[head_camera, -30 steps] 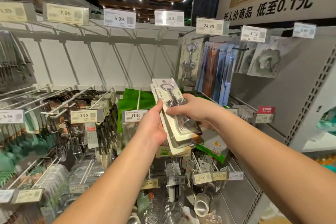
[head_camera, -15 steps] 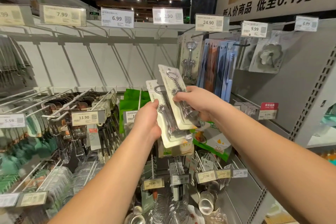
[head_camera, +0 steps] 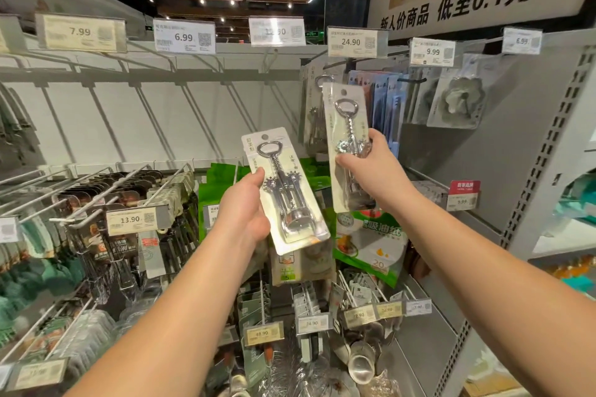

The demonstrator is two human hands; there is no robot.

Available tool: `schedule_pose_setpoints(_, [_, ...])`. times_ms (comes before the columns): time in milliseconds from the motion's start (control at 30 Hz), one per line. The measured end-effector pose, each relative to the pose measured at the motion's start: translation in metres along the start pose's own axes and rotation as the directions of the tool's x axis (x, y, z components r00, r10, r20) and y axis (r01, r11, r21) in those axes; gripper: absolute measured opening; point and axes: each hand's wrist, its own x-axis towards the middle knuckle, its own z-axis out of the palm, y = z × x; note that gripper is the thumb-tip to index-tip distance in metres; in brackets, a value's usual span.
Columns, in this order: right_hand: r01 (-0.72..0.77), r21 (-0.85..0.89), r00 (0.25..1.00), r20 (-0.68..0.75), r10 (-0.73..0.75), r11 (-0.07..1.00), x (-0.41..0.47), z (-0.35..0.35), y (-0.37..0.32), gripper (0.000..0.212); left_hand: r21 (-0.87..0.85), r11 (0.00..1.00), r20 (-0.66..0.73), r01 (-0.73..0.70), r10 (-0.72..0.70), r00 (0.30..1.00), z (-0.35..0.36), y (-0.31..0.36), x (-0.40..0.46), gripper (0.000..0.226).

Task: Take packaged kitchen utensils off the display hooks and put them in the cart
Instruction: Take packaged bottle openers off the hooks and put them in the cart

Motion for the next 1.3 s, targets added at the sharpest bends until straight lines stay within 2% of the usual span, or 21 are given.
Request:
schedule_pose_setpoints(267, [0.105,-0.052,0.985,-0.133,-0.111,0.993,0.023,-0.007,0.004,0.078,-0.016,1.000,0.054,0.013,-0.012,0.998,0.009,0.003,0.003,0.029])
schedule_pose_setpoints(433, [0.121,-0.109,0.982,-0.135,-0.135,0.987,0.038,-0.005,0.001,0.091,-0.043,0.999,0.062,0.003,0.000,0.998,0.013,0.006,0.006,0.028])
schedule_pose_setpoints(767, [0.172,-0.083,0.974,-0.135,-0.182,0.982,0.062,0.002,0.001,0.090,-0.060,0.998,0.068,-0.018,0.022,0.997,0.014,0.010,0.010,0.026])
schedule_pose_setpoints(900, [0.175,-0.105,0.974,-0.129,-0.188,0.979,0.072,0.005,0.004,0.089,-0.061,0.998,0.046,-0.023,0.026,0.999,0.016,0.012,0.011,0.025])
schedule_pose_setpoints(1100, [0.105,-0.171,0.987,-0.099,-0.123,0.980,0.096,0.017,0.006,0.094,-0.060,0.997,0.028,-0.041,0.043,0.999,0.021,0.013,0.012,0.026])
schedule_pose_setpoints(1300, [0.065,-0.199,0.988,-0.127,-0.091,0.978,0.114,0.030,0.003,0.084,-0.048,0.998,0.008,-0.038,0.038,0.999,0.023,0.012,0.014,0.028])
